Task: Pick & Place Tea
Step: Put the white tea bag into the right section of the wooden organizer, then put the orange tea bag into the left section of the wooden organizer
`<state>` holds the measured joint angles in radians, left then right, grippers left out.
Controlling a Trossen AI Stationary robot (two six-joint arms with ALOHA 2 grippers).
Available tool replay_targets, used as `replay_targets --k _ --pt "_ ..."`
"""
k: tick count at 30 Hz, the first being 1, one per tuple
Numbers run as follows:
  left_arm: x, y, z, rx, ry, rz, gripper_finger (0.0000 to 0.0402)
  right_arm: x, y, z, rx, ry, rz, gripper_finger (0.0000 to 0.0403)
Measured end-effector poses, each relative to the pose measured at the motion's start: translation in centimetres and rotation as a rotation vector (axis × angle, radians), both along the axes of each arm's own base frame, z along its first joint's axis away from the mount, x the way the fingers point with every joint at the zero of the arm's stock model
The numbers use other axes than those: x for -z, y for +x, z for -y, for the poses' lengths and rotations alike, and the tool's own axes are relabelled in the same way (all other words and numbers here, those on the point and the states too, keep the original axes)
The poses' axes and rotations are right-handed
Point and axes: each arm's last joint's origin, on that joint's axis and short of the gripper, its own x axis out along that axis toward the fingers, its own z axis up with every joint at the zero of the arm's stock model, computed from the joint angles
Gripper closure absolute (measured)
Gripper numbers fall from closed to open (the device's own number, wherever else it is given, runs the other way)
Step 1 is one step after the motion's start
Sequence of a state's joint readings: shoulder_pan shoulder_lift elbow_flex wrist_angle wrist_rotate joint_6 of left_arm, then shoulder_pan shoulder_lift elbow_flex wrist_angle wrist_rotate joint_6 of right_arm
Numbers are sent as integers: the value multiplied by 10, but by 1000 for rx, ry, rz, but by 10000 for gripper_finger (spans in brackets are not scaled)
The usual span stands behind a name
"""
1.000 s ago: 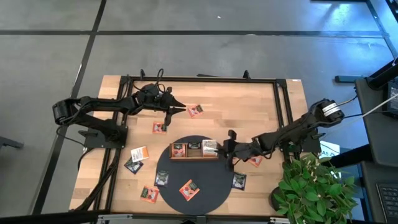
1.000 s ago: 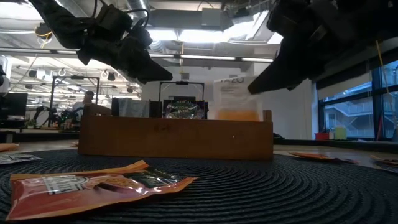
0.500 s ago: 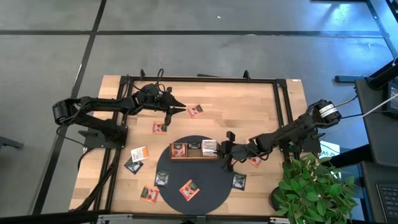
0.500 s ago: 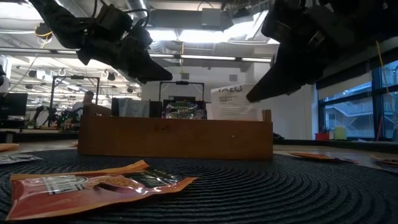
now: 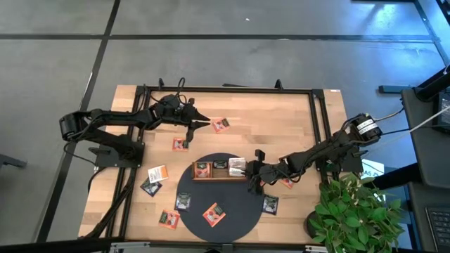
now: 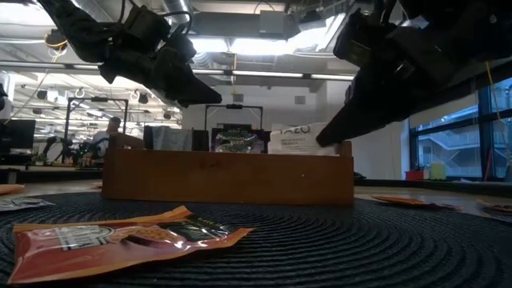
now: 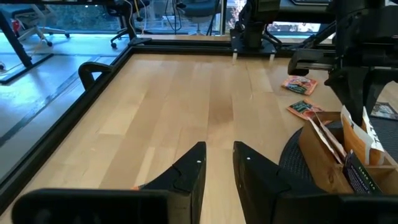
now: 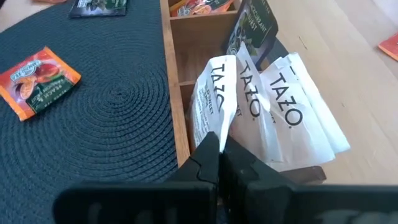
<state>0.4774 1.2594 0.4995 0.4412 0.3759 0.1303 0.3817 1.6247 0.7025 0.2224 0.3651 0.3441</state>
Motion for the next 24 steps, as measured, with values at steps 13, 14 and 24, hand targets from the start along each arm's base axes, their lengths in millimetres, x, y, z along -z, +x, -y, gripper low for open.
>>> replay_targets --k 13,14,24 --pt "2 -1 0 2 -2 -17 324 -10 -4 2 25 -20 24 284" --pt "2 -1 0 2 -4 -20 324 -13 -5 3 37 -32 31 273" --pt "7 -2 2 8 -21 -68 324 -62 -13 46 274 -139 183 227"
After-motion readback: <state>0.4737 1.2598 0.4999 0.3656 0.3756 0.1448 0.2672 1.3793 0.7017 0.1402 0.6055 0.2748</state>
